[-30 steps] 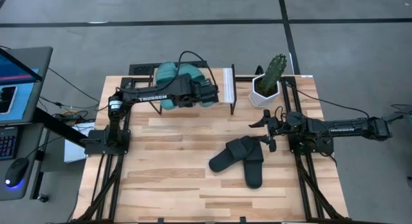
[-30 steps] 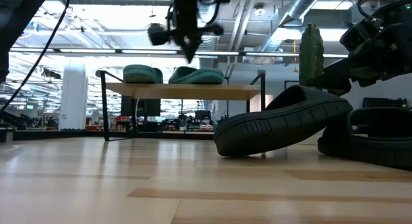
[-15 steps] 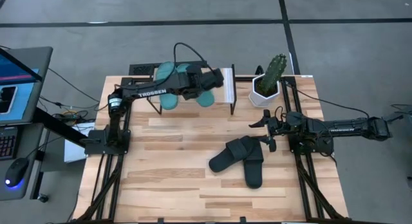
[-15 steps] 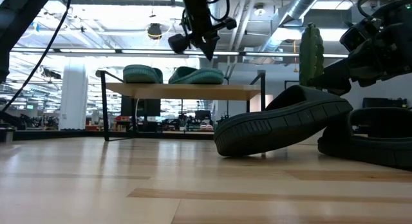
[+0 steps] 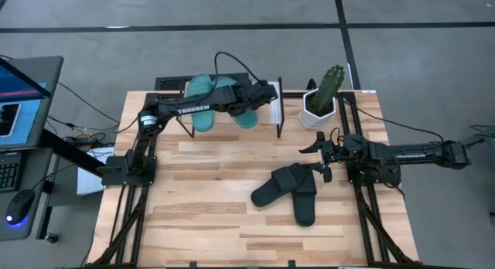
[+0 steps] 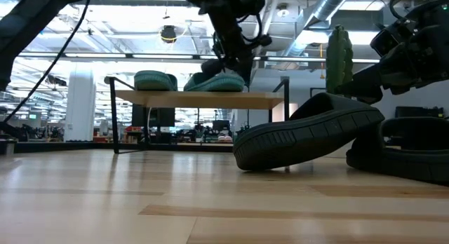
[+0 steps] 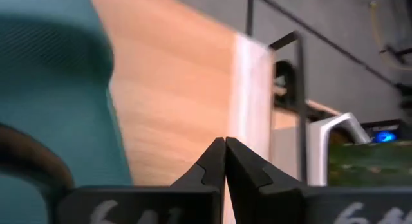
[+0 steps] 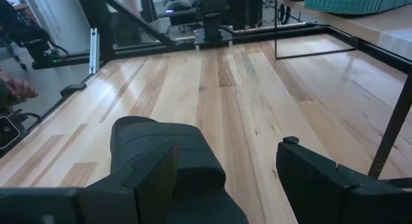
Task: Pick and place slides into the shelf
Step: Put the light blue slide on the shelf
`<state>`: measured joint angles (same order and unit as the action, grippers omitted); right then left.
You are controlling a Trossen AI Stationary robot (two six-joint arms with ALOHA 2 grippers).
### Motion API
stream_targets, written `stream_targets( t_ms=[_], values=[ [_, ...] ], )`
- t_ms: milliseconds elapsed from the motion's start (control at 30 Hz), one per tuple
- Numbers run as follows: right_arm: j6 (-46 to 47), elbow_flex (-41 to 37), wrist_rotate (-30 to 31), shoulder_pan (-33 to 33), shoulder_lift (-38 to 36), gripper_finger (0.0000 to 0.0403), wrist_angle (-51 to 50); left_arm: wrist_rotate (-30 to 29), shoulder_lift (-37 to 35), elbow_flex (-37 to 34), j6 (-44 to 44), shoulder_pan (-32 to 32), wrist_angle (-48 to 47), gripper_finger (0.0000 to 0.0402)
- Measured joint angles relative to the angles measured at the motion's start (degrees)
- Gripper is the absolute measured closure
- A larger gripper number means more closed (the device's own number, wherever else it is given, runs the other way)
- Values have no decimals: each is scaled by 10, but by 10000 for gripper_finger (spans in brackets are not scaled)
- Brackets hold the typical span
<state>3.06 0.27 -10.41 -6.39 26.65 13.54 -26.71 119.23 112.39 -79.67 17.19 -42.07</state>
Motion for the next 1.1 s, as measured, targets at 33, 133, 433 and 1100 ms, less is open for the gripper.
stream_targets(
  t_ms=[33,133,433,1100],
  values=[
    [0,0,0,0,0,154,1,3,1,0,0,-1,-7,401],
    [0,0,0,0,1,154,0,5,1,0,-1,-4,-10,401],
    [0,0,0,0,1,154,1,21,1,0,-21,-7,-49,401],
    [0,0,0,0,1,154,1,3,-1,0,-65,-23,-137,401]
  ],
)
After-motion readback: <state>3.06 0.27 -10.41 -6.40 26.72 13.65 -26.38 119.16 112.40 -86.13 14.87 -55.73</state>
